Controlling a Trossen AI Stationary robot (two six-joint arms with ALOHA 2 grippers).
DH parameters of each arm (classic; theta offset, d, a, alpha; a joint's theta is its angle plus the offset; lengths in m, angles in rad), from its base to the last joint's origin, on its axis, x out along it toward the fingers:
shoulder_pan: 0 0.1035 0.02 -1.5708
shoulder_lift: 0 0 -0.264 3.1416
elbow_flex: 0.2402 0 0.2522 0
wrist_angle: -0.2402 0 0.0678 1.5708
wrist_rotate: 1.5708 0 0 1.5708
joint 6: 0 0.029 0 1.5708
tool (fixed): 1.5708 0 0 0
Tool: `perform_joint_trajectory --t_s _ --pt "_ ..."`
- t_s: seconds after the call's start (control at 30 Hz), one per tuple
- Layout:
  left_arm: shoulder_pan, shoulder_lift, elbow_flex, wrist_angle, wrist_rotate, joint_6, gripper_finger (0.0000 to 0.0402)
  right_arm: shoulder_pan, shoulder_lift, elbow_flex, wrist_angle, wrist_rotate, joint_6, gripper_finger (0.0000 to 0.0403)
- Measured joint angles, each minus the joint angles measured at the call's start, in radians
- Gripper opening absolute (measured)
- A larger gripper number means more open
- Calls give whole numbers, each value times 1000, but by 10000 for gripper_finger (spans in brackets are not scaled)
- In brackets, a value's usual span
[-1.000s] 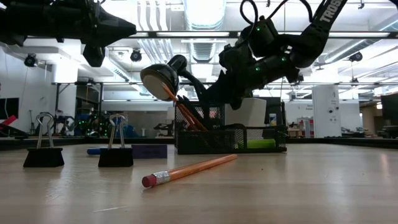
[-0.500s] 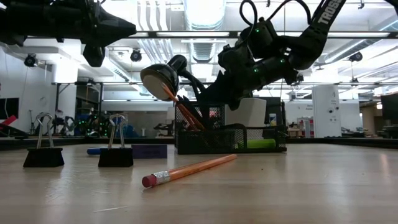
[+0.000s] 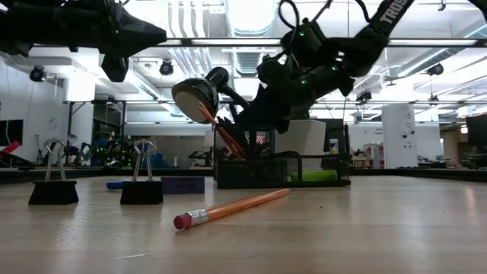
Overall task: Pick and place office supplies into organizer
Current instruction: Put the black pen into the desk organizer, then put the black binder clip into the desk organizer
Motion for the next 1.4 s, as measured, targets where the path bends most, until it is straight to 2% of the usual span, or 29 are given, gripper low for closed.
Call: perform_joint_trajectory --t_s 0.2,0.5,0.7,0.87,1.1,1.23,1.4 --pt "0 0 0 0 0 0 24 0 0 135 -274 -8 -2 112" --pt "0 0 0 1 0 0 24 7 -9 371 -628 -14 -72 113" --pt "0 0 0 1 0 0 24 8 -22 463 -802 -15 -78 120" --pt "0 0 0 2 0 0 24 32 -95 458 -800 -16 -113 116" --pt "0 0 0 2 0 -1 24 68 -269 388 -783 -15 -154 104" --pt "0 0 0 3 0 0 24 87 -405 281 -642 -18 -177 100" --pt "0 0 0 9 0 0 24 84 -606 72 -441 11 -103 95"
